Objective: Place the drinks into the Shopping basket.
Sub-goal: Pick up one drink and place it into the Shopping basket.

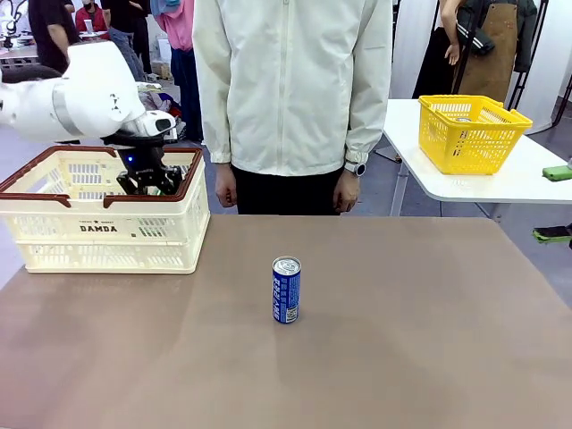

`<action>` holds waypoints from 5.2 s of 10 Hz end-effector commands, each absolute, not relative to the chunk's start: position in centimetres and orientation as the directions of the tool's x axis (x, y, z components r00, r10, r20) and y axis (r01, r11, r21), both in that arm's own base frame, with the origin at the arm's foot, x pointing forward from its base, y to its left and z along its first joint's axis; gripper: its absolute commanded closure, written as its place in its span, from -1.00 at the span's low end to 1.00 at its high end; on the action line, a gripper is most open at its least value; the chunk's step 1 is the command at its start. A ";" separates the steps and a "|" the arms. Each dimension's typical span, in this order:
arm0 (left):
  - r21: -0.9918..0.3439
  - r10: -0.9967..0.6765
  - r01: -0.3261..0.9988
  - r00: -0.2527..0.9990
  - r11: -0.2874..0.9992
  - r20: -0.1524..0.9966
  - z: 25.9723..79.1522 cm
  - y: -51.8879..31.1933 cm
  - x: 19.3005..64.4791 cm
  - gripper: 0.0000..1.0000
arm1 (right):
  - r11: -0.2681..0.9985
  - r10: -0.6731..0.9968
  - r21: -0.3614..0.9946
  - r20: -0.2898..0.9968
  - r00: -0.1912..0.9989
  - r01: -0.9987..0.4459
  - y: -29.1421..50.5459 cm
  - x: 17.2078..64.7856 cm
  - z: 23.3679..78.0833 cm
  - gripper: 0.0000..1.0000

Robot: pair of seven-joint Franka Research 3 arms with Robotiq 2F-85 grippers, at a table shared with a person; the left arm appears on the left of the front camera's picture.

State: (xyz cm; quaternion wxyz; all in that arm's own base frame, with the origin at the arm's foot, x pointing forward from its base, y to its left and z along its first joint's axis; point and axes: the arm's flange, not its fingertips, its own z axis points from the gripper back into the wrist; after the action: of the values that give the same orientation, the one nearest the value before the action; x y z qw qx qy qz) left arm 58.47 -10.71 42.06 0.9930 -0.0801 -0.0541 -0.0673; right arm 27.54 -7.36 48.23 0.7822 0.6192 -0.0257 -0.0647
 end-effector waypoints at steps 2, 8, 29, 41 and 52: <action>-0.189 -0.121 0.138 0.988 0.972 0.098 40.7 -9.6 58.0 1.00 | 0.219 -0.130 0.973 -0.042 0.991 0.070 -7.4 27.5 48.7 -1.00; -0.191 -0.095 0.119 0.987 0.974 0.127 37.9 -8.7 59.0 1.00 | 0.219 -0.130 0.973 -0.042 0.991 0.070 -7.4 27.5 48.7 -1.00; -0.826 0.047 0.149 0.977 0.544 0.207 58.6 8.9 36.8 -1.00 | 0.219 -0.130 0.973 -0.042 0.991 0.070 -7.4 27.5 48.7 -1.00; -0.951 0.171 0.218 0.951 0.220 0.258 49.0 15.9 30.2 -1.00 | 0.219 -0.130 0.973 -0.042 0.991 0.070 -7.4 27.5 48.7 -1.00; -0.900 0.204 0.011 0.973 0.435 0.110 53.9 10.2 29.7 -1.00 | 0.219 -0.130 0.973 -0.042 0.991 0.070 -7.4 27.5 48.7 -1.00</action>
State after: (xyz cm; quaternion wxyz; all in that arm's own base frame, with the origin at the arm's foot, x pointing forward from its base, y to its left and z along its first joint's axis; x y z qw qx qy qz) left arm 30.76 14.10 50.64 0.8098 -0.5710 -0.1321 0.0270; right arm 27.54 -7.37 48.22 0.7824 0.6189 -0.0254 -0.0650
